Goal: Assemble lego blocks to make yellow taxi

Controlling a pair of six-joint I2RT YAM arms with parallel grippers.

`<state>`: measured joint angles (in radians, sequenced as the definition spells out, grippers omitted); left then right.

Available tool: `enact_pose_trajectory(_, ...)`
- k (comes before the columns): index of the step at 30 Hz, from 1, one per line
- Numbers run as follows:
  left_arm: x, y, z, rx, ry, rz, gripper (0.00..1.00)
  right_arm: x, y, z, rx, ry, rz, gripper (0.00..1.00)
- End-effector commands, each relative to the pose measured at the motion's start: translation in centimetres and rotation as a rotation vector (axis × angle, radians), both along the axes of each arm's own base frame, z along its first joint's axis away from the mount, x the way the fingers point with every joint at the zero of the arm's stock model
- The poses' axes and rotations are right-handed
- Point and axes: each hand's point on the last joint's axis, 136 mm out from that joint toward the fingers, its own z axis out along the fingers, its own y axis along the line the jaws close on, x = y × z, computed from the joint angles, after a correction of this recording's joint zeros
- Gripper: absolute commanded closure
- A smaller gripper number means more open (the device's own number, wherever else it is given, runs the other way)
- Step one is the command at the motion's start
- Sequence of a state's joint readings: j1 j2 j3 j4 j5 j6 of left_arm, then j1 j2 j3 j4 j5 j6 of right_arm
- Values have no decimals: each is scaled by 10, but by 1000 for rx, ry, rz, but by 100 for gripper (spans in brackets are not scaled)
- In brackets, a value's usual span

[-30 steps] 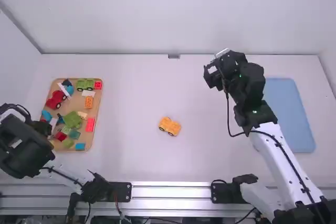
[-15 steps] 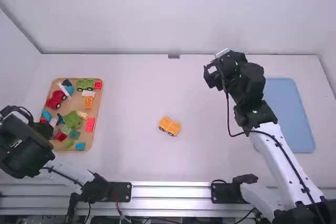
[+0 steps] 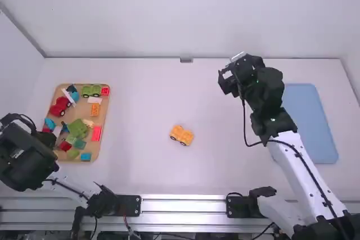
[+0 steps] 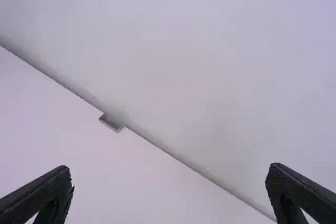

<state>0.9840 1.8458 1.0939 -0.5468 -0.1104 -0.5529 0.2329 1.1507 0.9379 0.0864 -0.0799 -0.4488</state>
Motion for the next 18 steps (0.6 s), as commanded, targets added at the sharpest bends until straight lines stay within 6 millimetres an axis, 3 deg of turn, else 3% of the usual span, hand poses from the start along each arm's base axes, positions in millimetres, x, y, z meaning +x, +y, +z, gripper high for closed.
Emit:
enact_pose_trajectory(1,-9,-6,-9,-16,27,7,48,3,0,12,8,-24,-2,2)
enact_pose_trajectory(18,-6,-2,-19,30,-3,7,51,3,-1,12,9,-24,-4,2)
